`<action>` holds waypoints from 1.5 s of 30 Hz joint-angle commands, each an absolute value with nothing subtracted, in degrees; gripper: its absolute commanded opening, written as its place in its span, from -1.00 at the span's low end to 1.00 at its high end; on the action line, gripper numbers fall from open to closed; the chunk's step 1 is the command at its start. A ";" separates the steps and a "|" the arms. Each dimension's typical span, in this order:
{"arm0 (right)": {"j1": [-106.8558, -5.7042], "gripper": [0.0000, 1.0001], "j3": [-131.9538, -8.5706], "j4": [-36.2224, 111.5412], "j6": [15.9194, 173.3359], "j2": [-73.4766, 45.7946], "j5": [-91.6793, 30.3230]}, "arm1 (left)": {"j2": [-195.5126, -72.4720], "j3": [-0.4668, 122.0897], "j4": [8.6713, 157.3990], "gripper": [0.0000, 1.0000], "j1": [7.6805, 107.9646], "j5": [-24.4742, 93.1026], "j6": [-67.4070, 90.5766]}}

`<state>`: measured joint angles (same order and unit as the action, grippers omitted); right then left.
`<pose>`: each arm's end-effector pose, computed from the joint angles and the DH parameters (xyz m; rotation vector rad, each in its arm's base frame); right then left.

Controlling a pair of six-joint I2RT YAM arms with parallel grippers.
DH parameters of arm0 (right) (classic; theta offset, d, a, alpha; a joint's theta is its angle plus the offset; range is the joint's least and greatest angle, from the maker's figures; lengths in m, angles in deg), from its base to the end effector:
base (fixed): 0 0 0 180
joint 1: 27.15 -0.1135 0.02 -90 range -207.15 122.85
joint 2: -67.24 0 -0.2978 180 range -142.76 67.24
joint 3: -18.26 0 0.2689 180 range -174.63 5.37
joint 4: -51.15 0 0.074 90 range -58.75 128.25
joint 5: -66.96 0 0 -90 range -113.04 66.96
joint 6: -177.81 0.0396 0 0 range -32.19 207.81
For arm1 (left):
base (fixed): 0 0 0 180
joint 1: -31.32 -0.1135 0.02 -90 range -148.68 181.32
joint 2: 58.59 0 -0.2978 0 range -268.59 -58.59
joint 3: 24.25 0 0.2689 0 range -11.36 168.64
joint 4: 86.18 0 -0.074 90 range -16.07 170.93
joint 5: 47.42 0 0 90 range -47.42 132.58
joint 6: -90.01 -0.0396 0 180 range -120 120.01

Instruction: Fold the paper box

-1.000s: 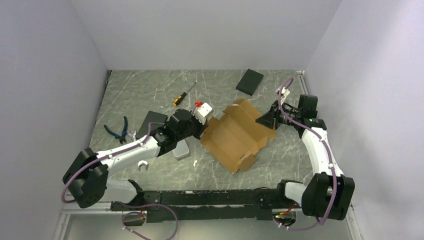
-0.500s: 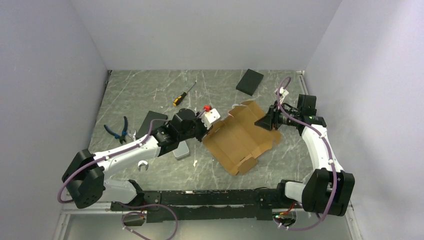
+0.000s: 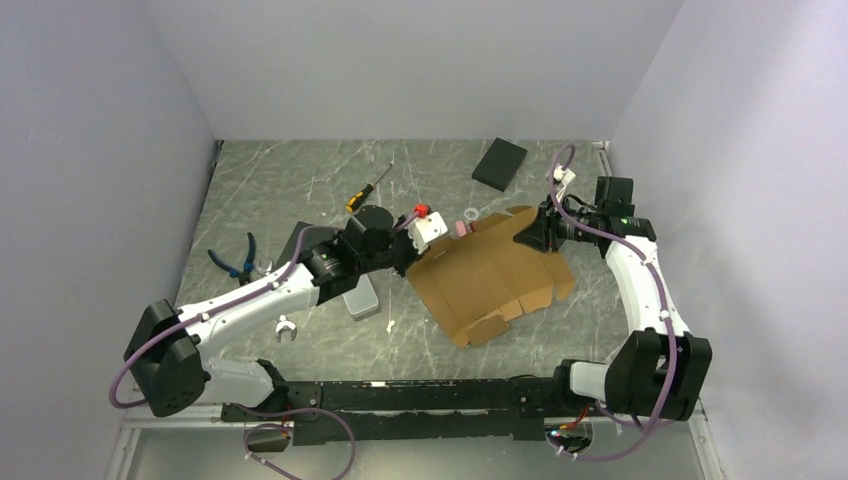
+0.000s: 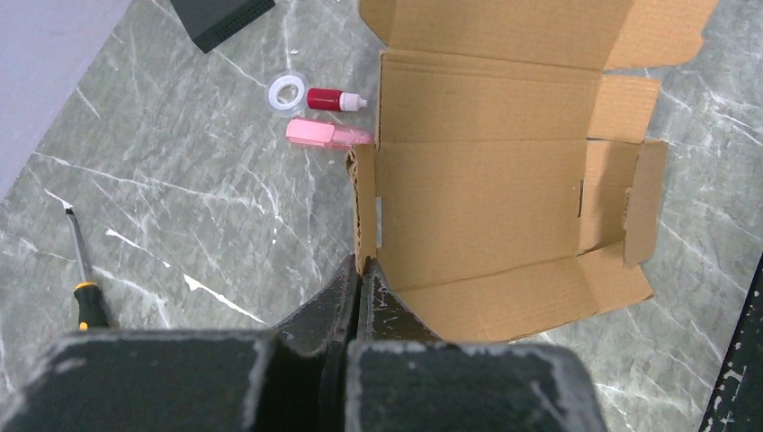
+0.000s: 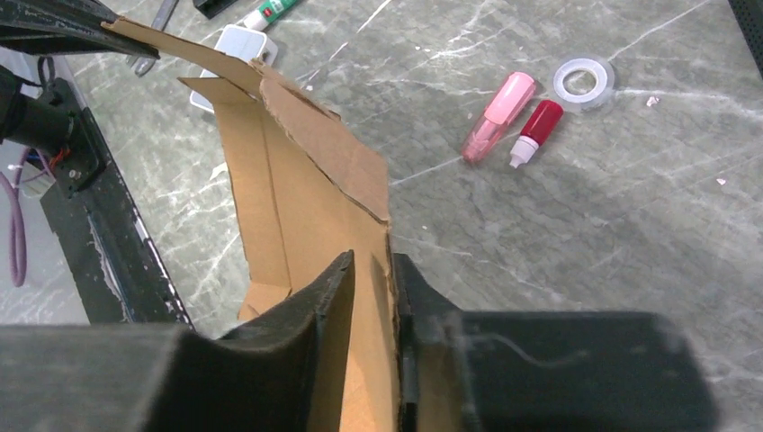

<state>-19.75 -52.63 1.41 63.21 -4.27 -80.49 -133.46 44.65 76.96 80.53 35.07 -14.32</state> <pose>0.2574 0.0002 0.3196 -0.7162 1.9922 0.8878 0.2013 -0.2412 0.3291 1.1279 1.6556 -0.5236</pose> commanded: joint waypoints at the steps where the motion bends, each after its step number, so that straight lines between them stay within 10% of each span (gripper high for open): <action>1: -19.95 -0.61 -53.70 0.37 60.96 -2.68 -80.95 | -133.32 46.86 77.74 -1.00 81.01 34.40 -16.40; 7: -19.79 -1.00 -52.44 0.89 59.88 1.86 -80.32 | -131.49 45.82 79.14 -0.95 81.00 38.85 -11.81; 17: -15.76 -1.00 -53.04 -5.28 50.72 11.40 -76.14 | -115.90 37.65 78.39 0.97 79.89 45.63 9.36; 34: -9.67 -1.00 -60.78 -10.33 51.77 10.12 -72.03 | -113.65 23.67 82.50 0.99 72.80 36.11 27.61; 45: -9.67 -1.00 -61.37 -8.91 55.38 9.40 -69.88 | -135.21 24.58 106.40 0.92 70.25 25.76 36.59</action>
<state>-9.92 -60.17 -10.58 53.75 9.44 -69.45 -128.65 22.18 93.36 70.72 31.24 31.23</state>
